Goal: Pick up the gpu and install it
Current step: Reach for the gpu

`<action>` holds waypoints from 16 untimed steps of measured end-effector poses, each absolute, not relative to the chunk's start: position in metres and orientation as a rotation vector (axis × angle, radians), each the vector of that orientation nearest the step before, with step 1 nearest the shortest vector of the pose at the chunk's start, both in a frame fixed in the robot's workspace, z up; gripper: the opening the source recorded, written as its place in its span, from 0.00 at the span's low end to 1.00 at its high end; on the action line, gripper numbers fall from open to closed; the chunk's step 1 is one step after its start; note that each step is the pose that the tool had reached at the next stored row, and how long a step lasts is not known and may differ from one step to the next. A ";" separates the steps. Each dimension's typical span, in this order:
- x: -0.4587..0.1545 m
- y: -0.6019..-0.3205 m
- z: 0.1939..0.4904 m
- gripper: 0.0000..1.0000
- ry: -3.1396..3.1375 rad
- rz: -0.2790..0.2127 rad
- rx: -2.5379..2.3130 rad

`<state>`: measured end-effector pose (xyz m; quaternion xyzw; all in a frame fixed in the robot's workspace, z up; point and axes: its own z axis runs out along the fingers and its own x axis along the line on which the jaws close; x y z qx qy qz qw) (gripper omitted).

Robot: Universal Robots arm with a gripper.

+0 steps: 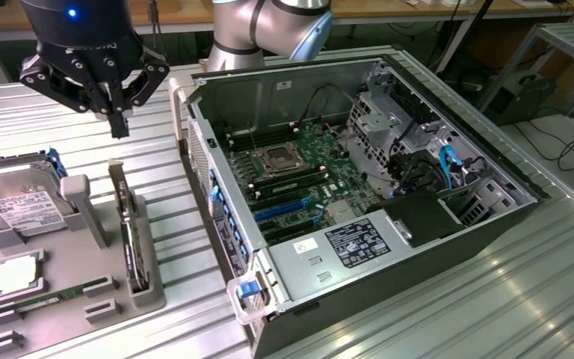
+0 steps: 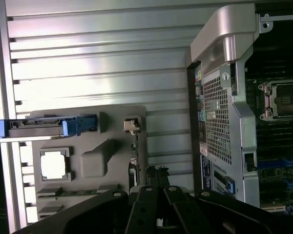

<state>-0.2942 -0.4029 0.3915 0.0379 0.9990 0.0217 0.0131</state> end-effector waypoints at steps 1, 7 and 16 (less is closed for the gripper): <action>-0.296 -0.404 0.391 0.11 3.113 0.068 0.118; -0.308 -0.414 0.391 0.11 3.113 0.068 0.116; -0.326 -0.427 0.389 0.11 3.113 0.068 0.112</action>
